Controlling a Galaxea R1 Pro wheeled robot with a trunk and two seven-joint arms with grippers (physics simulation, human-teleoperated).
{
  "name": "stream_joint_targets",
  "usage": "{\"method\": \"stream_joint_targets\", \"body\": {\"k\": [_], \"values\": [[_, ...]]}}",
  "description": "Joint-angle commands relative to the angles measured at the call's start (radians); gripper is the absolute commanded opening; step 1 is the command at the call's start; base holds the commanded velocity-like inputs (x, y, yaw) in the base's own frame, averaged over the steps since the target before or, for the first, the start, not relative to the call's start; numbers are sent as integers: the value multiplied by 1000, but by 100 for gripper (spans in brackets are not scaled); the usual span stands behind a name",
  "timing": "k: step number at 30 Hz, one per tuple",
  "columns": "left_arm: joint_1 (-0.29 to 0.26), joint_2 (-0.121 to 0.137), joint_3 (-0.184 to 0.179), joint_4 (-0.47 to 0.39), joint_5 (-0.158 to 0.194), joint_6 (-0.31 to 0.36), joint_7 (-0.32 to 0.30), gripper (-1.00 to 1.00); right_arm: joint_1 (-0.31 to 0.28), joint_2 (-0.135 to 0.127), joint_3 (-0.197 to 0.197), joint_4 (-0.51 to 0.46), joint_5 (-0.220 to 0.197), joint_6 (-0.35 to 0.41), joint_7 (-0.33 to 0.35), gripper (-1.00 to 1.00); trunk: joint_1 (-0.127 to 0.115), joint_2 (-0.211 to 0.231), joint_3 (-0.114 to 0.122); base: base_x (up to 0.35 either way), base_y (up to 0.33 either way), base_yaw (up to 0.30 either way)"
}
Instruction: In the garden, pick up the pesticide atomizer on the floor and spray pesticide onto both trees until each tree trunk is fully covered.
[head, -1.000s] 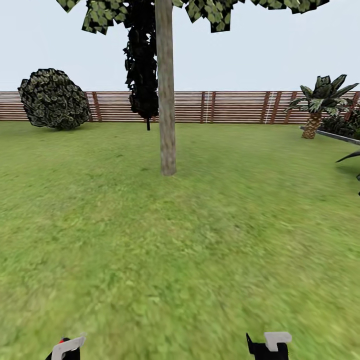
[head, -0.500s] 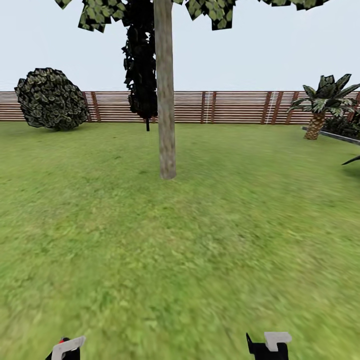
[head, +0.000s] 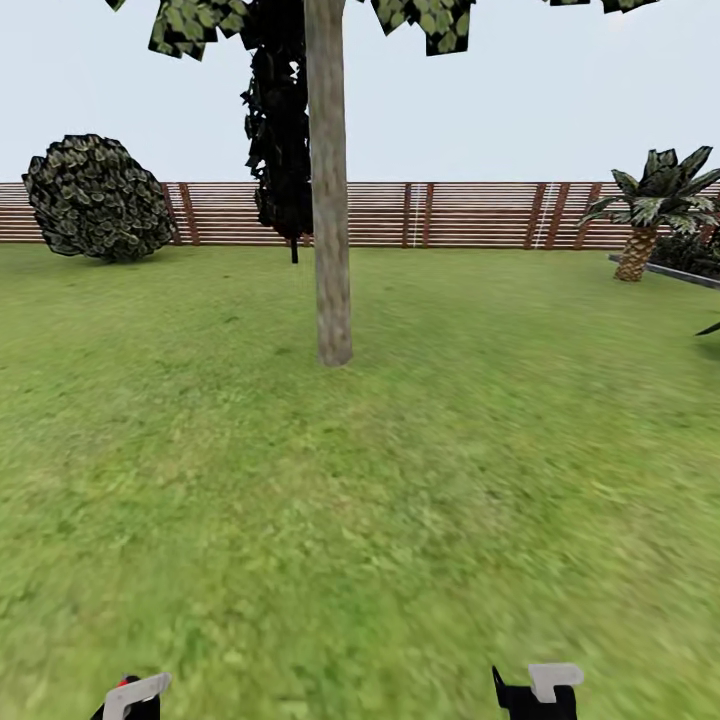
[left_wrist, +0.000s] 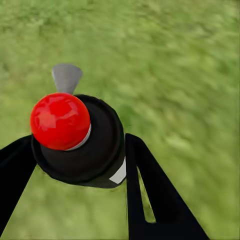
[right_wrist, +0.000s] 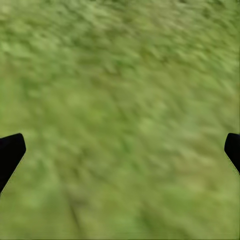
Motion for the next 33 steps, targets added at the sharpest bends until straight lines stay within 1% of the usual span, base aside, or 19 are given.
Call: {"method": "stream_joint_targets", "body": {"k": [1, 33], "values": [[-1, 0, -2, 1, 9, -3, -1, -100, -1, 0, -4, 1, 5, -3, 0, 100, 0, 0, -1, 339, 0, 0], [-1, 0, -2, 1, 9, -2, -1, -100, -1, 0, -4, 1, 5, -3, 0, 100, 0, 0, -1, 339, 0, 0]]}}
